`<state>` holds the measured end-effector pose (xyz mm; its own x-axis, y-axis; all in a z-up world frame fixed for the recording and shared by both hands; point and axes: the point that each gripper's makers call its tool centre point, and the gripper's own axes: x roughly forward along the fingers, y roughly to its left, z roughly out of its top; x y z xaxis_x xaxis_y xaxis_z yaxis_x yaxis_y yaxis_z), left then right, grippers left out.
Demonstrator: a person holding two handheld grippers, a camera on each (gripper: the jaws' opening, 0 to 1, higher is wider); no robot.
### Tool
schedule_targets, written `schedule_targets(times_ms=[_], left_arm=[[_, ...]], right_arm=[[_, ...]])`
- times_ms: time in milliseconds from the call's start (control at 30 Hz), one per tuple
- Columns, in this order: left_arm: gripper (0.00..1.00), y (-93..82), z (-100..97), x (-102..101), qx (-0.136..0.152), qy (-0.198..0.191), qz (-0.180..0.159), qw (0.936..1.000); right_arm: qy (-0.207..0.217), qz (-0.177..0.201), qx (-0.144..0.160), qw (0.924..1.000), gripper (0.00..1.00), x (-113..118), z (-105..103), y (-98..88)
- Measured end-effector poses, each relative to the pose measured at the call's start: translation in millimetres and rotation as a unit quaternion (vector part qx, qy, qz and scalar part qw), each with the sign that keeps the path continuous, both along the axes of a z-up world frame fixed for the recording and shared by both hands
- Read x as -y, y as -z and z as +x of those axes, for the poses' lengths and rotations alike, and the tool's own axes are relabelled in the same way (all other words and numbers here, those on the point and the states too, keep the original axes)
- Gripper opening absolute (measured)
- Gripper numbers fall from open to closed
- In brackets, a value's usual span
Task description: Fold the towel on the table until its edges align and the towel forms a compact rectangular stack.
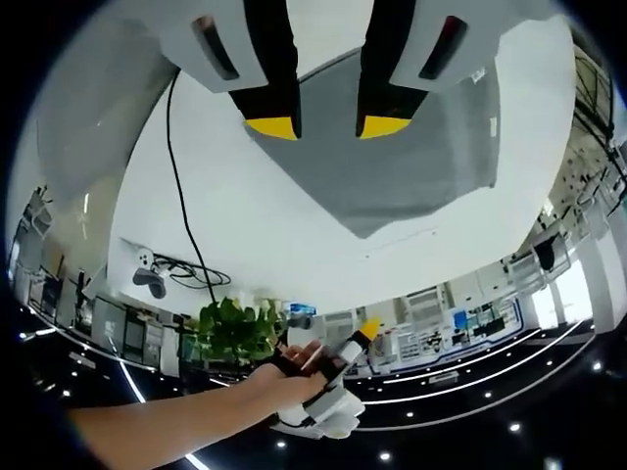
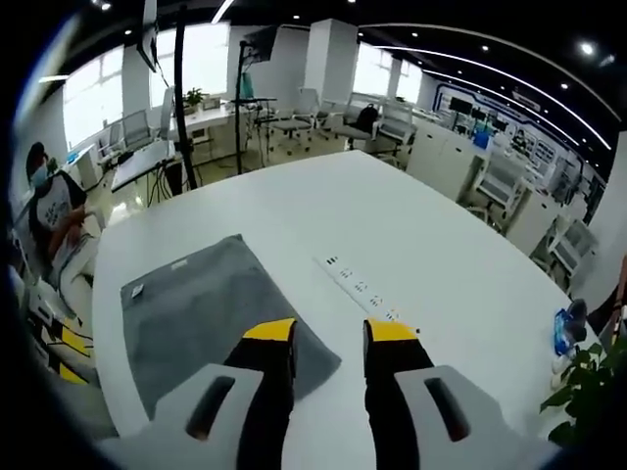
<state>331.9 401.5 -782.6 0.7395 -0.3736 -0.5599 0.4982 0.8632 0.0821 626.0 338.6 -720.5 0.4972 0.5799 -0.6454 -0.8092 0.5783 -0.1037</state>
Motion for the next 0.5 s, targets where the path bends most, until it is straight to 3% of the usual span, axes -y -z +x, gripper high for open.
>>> schedule_targets(times_ms=[500], left_arm=[[0.23,15.9,1.0,31,-0.019,0.010,-0.001,0.9998]], right_arm=[[-0.003,-0.002,-0.028,0.9996,0.24,15,5,33.4]])
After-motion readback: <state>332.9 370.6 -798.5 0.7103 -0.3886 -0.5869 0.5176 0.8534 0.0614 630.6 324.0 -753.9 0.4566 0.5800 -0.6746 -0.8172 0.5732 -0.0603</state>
